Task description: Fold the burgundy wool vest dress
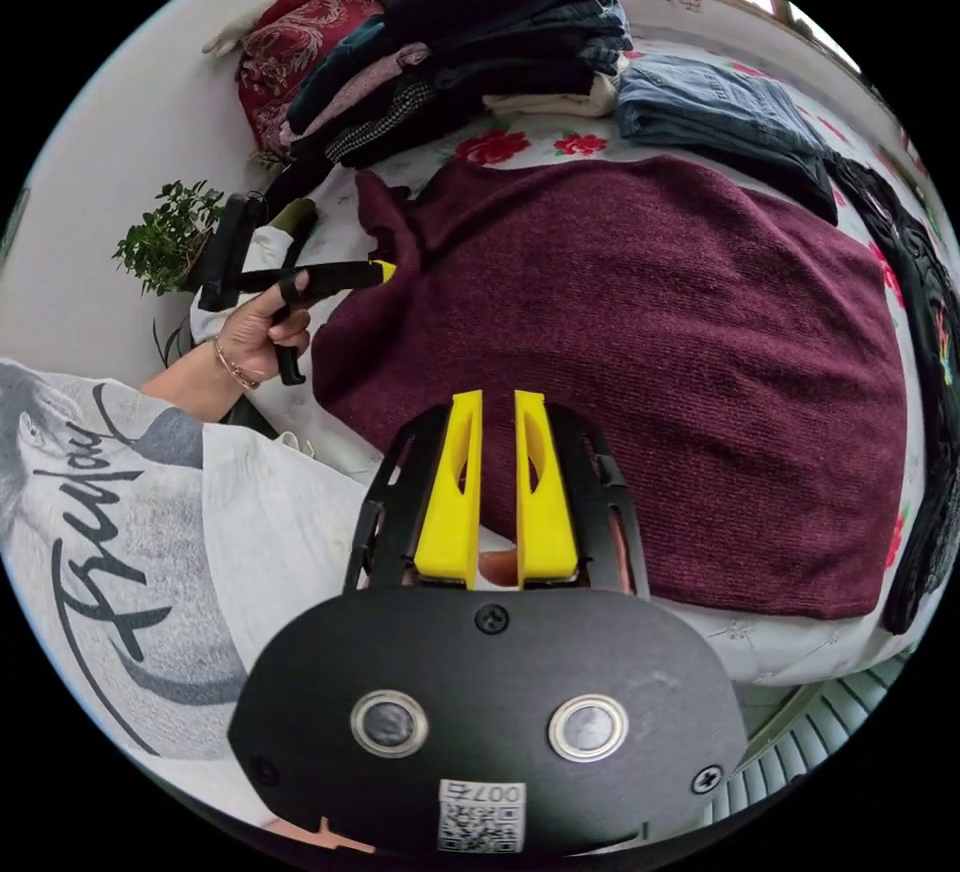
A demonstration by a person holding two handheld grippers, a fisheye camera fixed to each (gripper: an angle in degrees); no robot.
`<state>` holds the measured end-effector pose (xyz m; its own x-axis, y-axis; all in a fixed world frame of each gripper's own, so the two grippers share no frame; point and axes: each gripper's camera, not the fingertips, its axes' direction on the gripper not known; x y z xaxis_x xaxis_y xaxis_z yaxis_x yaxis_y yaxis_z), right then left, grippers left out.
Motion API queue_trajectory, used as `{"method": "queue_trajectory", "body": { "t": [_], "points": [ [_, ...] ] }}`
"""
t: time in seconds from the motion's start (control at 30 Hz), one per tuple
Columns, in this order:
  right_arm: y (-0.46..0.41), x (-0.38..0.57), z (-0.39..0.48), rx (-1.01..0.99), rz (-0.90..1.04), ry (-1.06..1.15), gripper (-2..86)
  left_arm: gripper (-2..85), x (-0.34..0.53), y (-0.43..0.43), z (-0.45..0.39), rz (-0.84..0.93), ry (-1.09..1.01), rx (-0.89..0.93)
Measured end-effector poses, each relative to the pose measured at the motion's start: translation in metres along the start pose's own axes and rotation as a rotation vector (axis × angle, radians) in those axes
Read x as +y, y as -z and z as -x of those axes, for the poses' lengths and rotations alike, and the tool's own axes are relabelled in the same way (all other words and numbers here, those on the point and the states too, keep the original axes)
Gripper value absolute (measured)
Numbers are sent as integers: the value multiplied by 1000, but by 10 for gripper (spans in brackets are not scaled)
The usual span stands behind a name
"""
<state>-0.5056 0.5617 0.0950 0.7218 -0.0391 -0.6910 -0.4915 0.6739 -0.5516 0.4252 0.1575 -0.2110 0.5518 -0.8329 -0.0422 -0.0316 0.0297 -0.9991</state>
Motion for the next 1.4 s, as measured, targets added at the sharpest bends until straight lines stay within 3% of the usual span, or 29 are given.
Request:
{"method": "queue_trajectory", "body": {
  "t": [0.13, 0.23, 0.4, 0.47, 0.53, 0.67, 0.9, 1.07, 1.2, 1.27, 1.4],
  "points": [
    [-8, -3, 12, -33, 41, 51, 84, 64, -6, -30, -18, 86, -115, -45],
    [-13, -5, 17, -47, 67, 77, 86, 65, -9, -21, -10, 101, -64, 1],
    [-7, -6, 15, -41, 55, 69, 86, 53, 31, 68, 24, -246, 98, 20],
    [-2, -6, 7, -55, 34, 27, 86, 56, 46, 85, 48, -292, 203, -9],
    [-1, -7, 1, -60, 23, 0, 86, 64, 48, 84, 78, -257, 292, -27],
    [0, -13, -9, -55, 16, -39, 81, 72, 15, 62, 92, -185, 275, -25],
    [4, -25, -9, 24, 24, -34, 72, -5, -55, 31, 87, -36, 255, -99],
    [18, -24, -26, 109, -7, -89, 68, -8, -12, 126, 67, -183, 226, -169],
    [34, -13, -64, 135, -50, -212, 68, -5, 70, 251, 68, -341, 392, -446],
    [46, 0, -98, 165, -83, -320, 69, 2, 99, 287, 75, -352, 483, -587],
    [68, 21, -155, 193, -152, -510, 72, 62, 121, 287, 106, -267, 633, -550]
  ]
}}
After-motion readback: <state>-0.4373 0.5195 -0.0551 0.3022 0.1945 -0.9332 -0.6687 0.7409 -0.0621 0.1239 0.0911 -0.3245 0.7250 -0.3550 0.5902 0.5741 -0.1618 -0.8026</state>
